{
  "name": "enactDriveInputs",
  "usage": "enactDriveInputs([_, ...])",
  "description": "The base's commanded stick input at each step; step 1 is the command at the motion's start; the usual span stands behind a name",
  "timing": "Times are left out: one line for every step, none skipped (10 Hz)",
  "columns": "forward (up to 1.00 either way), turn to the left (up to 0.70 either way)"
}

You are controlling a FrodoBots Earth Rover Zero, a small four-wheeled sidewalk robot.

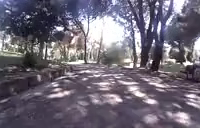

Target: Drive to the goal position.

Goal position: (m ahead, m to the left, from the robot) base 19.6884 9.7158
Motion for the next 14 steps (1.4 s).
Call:
enactDriveInputs([0.85,0.00])
enactDriveInputs([0.85,0.00])
enactDriveInputs([0.85,0.00])
enactDriveInputs([0.85,0.00])
enactDriveInputs([0.85,0.00])
enactDriveInputs([0.85,0.00])
enactDriveInputs([0.85,0.00])
enactDriveInputs([0.85,0.00])
enactDriveInputs([0.85,0.00])
enactDriveInputs([0.85,0.00])
enactDriveInputs([0.85,0.00])
enactDriveInputs([0.85,0.00])
enactDriveInputs([0.85,0.00])
enactDriveInputs([0.85,0.00])
